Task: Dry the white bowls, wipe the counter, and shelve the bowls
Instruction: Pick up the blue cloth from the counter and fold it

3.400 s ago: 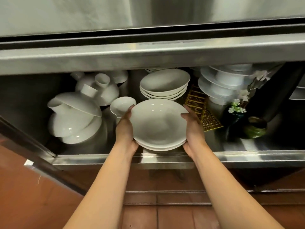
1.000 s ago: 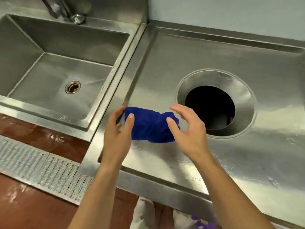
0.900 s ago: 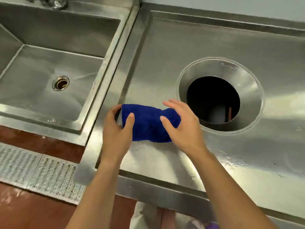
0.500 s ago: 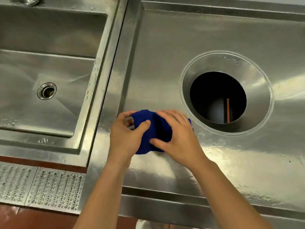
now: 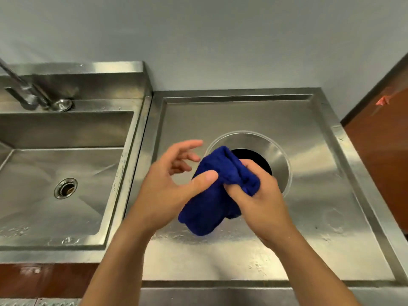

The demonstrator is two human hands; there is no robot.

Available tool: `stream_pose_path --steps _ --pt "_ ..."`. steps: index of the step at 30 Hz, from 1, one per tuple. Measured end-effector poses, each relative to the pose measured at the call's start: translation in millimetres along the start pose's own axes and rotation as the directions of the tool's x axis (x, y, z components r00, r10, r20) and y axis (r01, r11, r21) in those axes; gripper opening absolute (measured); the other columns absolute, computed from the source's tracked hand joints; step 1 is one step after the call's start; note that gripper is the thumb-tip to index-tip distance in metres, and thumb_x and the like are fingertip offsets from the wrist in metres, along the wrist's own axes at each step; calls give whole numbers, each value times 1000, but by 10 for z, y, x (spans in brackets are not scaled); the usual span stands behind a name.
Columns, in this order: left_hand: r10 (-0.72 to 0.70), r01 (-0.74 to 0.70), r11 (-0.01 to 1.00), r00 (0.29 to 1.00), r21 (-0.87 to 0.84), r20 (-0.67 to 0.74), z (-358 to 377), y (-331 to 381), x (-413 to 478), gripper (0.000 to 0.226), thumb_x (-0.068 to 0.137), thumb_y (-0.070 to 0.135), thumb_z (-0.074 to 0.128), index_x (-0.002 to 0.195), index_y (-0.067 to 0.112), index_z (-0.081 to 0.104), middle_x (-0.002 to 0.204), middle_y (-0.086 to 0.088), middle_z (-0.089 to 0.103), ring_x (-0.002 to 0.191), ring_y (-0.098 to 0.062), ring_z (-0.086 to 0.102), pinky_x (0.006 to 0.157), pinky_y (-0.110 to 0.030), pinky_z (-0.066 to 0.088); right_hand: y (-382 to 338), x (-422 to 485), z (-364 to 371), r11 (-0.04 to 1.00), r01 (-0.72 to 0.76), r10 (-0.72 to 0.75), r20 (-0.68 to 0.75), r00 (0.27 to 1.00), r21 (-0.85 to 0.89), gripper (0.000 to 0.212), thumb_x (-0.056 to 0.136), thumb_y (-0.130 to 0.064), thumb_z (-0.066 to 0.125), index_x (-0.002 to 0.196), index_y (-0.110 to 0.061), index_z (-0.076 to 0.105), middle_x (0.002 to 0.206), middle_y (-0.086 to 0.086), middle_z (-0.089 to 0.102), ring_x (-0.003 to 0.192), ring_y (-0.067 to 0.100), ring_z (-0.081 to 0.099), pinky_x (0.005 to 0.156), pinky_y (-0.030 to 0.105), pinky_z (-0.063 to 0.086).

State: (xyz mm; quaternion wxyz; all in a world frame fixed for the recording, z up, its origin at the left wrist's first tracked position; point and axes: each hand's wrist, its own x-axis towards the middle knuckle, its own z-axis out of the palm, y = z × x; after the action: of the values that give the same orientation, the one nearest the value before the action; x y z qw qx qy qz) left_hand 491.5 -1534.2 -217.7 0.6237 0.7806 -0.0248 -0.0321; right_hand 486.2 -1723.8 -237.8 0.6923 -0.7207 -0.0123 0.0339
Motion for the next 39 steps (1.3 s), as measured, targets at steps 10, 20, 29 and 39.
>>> stream_pose_path --steps 10,20,29,39 --pt "-20 46 997 941 -69 339 986 342 109 42 88 53 63 102 15 72 91 -3 72 84 -11 66 77 -28 51 -413 -241 -1233 655 -201 287 7 958 729 29 92 -9 51 114 -1 67 121 23 69 119 40 66 98 52 53" --pt "-52 168 970 852 -178 520 1834 239 398 52 79 43 77 107 0 67 93 -3 72 85 -18 68 74 -32 52 -215 -497 -2202 863 -112 317 -355 880 492 37 78 -33 79 106 -9 78 112 16 77 108 33 73 77 37 62" --pt "-175 180 983 912 20 370 2736 -228 568 37 71 56 81 94 29 72 94 6 81 85 -12 78 72 -29 61 509 -415 -2988 955 -204 45 -576 816 -214 24 91 -20 72 94 -43 67 90 -24 75 88 -2 71 74 20 59" --pt "-399 326 880 902 346 163 3436 -1172 613 13 90 44 77 94 36 67 87 15 75 73 -8 72 44 -26 56 1770 -254 -3390 784 -430 127 -561 818 -449 24 94 -25 67 118 -29 68 89 -26 64 79 -15 57 63 -7 38"
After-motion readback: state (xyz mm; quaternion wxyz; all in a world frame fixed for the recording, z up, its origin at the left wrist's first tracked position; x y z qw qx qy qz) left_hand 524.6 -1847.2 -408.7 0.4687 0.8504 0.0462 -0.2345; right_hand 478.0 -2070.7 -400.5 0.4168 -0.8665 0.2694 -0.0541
